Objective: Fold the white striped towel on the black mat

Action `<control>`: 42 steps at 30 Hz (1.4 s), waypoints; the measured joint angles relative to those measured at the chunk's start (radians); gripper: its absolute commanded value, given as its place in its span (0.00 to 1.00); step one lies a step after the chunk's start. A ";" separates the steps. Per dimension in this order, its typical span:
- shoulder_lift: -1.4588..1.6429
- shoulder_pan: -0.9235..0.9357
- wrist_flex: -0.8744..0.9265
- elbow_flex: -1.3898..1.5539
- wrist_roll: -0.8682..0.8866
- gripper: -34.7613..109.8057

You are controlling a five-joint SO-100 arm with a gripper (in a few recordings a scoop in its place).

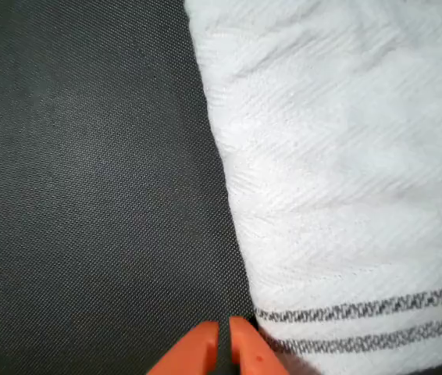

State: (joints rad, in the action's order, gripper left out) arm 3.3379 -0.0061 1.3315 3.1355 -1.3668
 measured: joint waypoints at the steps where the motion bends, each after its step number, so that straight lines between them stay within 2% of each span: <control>1: 0.000 0.003 0.000 0.000 0.000 0.26; 42: 0.000 0.018 0.000 0.000 0.002 0.26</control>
State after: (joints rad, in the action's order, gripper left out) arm 3.3379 0.0123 1.3315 3.1355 -1.3652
